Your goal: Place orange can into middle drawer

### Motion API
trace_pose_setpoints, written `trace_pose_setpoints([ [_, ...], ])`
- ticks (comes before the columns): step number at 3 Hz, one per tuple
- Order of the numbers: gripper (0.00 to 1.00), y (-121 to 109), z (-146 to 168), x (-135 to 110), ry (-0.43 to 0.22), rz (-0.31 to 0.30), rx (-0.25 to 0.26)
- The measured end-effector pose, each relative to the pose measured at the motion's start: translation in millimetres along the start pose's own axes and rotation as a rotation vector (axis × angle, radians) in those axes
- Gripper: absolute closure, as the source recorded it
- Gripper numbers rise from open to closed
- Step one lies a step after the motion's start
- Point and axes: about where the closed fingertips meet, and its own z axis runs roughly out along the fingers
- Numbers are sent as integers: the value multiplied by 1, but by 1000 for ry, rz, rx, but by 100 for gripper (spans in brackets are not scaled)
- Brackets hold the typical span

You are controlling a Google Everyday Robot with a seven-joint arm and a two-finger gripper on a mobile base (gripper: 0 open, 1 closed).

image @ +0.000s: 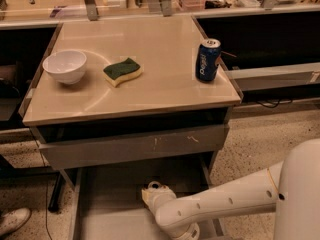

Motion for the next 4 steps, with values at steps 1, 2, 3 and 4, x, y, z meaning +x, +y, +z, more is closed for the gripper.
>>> trace_pose_setpoints([
  [1,82,2,0,1,5,0,-7],
  [2,59,2,0,1,5,0,-7],
  [3,36,2,0,1,5,0,-7],
  [4,13,2,0,1,5,0,-7],
])
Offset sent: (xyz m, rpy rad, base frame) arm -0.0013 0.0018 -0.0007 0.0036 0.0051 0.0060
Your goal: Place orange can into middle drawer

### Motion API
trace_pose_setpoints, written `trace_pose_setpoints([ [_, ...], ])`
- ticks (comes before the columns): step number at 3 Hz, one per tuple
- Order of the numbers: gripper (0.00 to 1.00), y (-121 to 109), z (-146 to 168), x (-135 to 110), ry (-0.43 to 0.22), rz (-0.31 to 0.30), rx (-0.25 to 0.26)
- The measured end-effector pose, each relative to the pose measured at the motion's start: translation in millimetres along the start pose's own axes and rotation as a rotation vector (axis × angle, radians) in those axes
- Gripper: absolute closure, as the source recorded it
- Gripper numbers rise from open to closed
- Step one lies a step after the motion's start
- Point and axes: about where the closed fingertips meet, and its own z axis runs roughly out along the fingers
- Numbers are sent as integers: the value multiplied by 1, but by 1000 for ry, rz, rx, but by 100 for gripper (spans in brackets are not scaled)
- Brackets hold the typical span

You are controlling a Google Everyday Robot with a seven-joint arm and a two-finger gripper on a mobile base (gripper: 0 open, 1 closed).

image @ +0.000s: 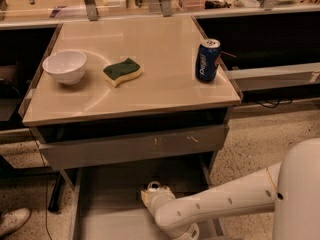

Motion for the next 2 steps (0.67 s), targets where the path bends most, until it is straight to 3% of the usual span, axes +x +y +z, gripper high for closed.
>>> trace_pose_setpoints([
  [1,0,0,0,0,0,0,0],
  [2,0,0,0,0,0,0,0],
])
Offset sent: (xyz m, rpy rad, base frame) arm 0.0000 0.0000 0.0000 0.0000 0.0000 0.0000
